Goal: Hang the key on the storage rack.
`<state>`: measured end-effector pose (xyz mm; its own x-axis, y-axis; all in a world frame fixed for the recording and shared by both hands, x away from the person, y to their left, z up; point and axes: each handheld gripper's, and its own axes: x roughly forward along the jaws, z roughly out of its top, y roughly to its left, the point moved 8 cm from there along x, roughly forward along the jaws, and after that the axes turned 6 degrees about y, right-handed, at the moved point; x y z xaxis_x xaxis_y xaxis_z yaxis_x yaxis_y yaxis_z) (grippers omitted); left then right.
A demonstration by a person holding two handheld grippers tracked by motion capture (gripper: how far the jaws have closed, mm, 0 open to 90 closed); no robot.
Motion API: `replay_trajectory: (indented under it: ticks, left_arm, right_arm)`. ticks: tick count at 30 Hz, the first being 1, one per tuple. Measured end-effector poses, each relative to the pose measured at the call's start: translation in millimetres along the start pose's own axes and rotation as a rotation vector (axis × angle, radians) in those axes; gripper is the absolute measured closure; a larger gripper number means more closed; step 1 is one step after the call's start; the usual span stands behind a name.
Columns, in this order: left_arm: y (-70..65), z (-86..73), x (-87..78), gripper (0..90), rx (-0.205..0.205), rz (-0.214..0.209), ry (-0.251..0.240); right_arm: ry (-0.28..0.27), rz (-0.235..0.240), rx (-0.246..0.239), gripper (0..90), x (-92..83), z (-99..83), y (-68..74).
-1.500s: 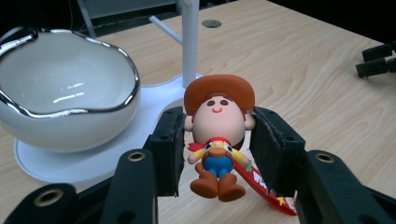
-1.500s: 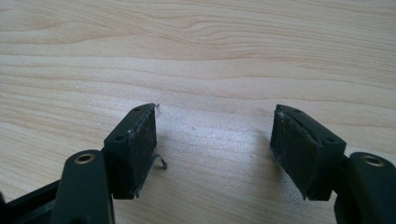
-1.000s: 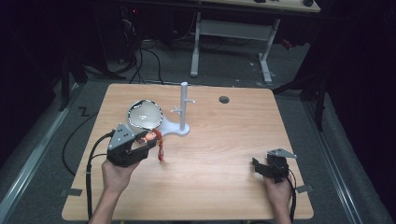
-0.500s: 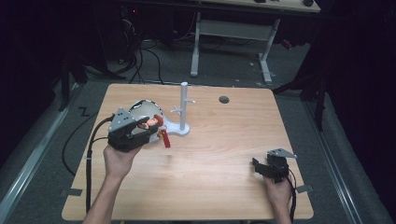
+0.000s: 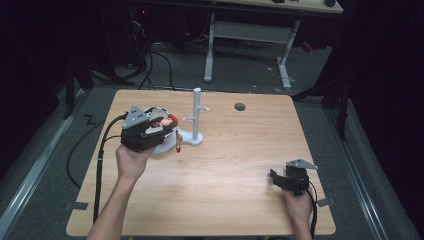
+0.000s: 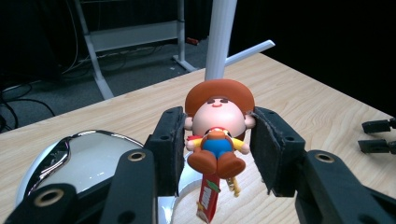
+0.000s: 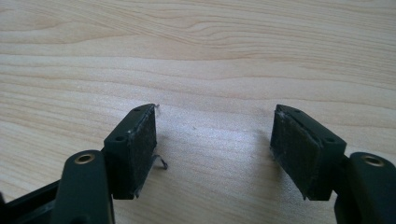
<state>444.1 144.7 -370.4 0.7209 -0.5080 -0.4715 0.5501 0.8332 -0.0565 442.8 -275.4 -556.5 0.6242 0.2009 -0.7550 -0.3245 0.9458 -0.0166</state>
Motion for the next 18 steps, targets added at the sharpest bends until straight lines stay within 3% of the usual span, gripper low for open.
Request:
replay_trajectory:
  ticks: [18]
  left_arm:
    - [0.3, 14.7, 19.4, 55.5, 0.003, 0.009, 0.007]
  right_arm:
    - [0.0, 0.001, -0.001, 31.9, 0.0, 0.0, 0.1]
